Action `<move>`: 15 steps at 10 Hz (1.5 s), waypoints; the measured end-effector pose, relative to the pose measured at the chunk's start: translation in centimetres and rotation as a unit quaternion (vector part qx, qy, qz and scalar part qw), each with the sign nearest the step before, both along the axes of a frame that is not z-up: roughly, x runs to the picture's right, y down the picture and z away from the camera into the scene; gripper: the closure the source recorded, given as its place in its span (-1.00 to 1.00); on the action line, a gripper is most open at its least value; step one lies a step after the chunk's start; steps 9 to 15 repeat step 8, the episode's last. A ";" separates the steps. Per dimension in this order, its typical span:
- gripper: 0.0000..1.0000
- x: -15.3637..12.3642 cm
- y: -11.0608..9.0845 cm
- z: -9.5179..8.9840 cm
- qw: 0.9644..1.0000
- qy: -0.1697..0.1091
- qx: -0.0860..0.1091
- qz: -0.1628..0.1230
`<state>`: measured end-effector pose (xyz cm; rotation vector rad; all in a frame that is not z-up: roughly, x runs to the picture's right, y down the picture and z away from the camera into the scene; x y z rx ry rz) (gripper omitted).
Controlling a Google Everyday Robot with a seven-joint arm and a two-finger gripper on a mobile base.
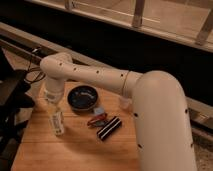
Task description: Knock the bottle over
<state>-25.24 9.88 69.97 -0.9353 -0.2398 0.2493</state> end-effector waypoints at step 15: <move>0.95 5.5 -4.8 1.6 0.991 0.092 0.083 0.054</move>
